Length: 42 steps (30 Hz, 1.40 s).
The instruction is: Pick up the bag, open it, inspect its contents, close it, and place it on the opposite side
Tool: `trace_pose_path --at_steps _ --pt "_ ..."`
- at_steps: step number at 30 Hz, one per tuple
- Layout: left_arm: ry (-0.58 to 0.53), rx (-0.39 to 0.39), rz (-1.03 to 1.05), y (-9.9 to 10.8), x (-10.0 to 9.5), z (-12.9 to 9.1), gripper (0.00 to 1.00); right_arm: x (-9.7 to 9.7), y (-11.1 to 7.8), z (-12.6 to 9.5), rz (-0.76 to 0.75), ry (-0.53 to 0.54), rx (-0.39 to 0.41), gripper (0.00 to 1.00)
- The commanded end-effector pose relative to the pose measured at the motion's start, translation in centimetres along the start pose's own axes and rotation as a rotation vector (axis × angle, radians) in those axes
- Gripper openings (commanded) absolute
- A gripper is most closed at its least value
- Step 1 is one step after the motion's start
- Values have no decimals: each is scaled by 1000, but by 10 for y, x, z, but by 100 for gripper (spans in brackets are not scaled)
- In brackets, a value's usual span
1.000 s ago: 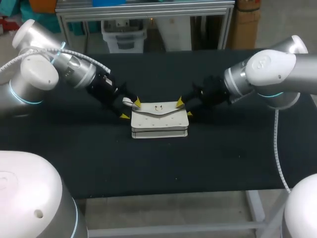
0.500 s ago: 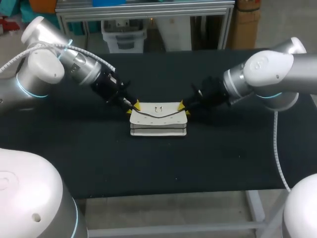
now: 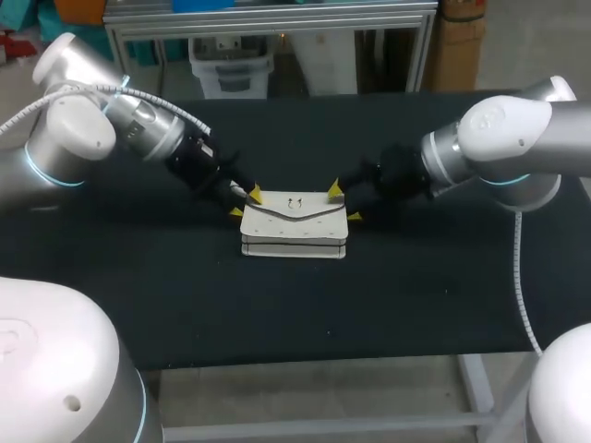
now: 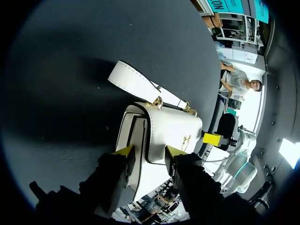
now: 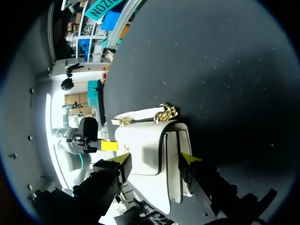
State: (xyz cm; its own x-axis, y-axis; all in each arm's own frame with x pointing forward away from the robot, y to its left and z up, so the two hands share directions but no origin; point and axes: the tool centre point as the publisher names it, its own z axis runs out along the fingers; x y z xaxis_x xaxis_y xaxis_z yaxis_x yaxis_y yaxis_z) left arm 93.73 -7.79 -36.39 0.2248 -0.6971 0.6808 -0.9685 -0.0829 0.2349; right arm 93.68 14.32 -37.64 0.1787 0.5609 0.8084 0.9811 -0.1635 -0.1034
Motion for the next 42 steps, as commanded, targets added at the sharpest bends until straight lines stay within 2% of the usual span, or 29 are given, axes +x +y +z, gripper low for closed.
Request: trace_pose_path --at_steps 1,6,8,11,13,15,16,17,27,28,29,30,31,32,42 --pt "9 4 -2 0 -1 0 41 1 3 -2 -2 12 8 92" --pt "15 -3 -5 -4 0 0 31 2 6 -2 4 25 10 82" --pt "15 -6 -7 -7 0 1 30 2 8 0 12 31 15 65" --pt "13 -12 -17 -11 0 3 19 2 8 1 17 38 21 50" --pt "13 -17 -23 -12 -1 4 2 3 8 3 18 37 24 46" --pt "15 -24 -24 -13 -1 6 0 4 8 5 17 31 29 38" --pt "15 -26 -24 -13 -2 6 0 4 8 6 17 30 31 24" --pt "15 -27 -24 -13 -2 7 0 4 8 7 17 29 32 0" --pt "-1 -20 -8 -6 1 5 0 6 6 6 -1 24 34 0" --pt "-5 -18 -7 -6 1 5 23 6 6 5 -1 24 34 0" --pt "-9 -15 -8 -5 1 5 53 6 5 4 -1 25 34 0" --pt "-13 -12 -9 -4 1 4 91 6 5 2 0 26 35 26" --pt "-18 -7 -10 -3 2 3 100 6 5 0 1 26 35 47" --pt "-22 -2 -10 -2 2 2 100 6 4 -2 0 26 36 100" --pt "-47 58 1 9 3 -11 100 10 -10 -19 -25 30 34 100"
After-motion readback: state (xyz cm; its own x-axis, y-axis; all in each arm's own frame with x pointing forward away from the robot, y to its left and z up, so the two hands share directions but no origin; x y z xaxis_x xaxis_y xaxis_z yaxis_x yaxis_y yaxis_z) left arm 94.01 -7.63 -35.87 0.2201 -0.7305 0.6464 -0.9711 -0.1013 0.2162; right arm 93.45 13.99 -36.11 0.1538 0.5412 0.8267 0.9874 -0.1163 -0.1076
